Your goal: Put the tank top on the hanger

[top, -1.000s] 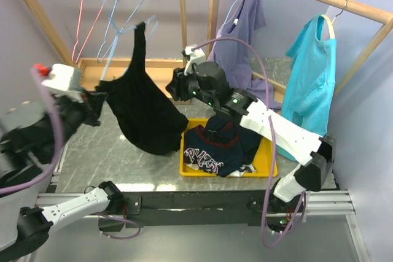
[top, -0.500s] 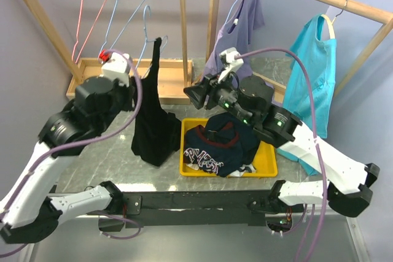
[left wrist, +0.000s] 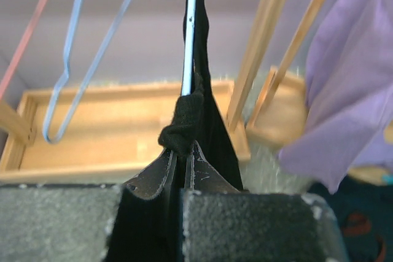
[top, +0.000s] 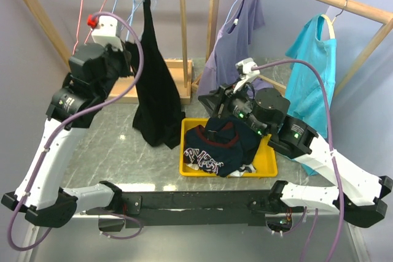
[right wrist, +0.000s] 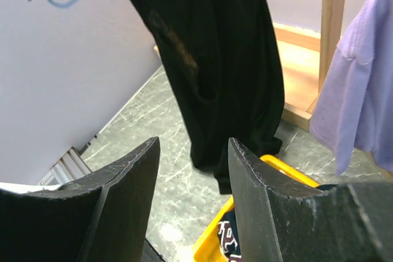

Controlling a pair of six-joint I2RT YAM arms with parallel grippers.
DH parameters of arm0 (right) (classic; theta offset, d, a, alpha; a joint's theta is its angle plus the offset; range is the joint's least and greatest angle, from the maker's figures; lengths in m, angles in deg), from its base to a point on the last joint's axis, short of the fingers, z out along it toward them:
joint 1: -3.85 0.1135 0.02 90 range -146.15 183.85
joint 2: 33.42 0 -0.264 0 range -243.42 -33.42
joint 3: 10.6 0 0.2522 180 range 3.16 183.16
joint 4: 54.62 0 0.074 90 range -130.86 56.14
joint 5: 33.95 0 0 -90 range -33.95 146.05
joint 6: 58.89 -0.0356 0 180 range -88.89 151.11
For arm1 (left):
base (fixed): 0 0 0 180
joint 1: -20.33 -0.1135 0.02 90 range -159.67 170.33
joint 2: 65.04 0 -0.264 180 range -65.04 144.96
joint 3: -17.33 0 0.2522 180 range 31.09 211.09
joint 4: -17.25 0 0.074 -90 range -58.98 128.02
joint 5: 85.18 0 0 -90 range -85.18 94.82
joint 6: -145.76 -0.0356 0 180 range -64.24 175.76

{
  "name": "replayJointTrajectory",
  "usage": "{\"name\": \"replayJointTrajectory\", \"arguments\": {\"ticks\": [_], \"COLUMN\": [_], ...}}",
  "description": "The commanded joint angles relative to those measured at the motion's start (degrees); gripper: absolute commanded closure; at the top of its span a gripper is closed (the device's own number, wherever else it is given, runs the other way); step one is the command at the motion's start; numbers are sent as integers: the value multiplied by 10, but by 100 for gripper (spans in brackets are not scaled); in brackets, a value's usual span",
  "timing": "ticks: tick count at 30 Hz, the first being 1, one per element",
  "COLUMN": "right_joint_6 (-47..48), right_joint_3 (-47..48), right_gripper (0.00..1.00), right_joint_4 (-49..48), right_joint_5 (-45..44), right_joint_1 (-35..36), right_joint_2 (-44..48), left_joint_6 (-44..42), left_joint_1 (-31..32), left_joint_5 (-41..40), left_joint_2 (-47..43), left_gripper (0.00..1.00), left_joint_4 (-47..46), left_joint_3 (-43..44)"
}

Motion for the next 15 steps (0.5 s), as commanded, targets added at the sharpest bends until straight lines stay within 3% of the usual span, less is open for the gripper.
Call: {"name": "replayJointTrajectory", "arguments": {"ticks": [1, 15], "right_joint_6": [0, -4], "right_joint_3": [-5, 1], "right_gripper": [44, 44], "right_joint_4": [-6, -4], "right_joint_5": [-14, -9], "right_joint_1": [3, 4], "right_joint_2": [21, 25], "left_joint_6": [-17, -13], "left_joint_1": [-25, -78], "left_joint_5": [57, 150], "left_joint_2": [26, 130], "left_gripper": [99, 99], "left_joint_4": [-70, -63], "left_joint_3": [61, 150]}}
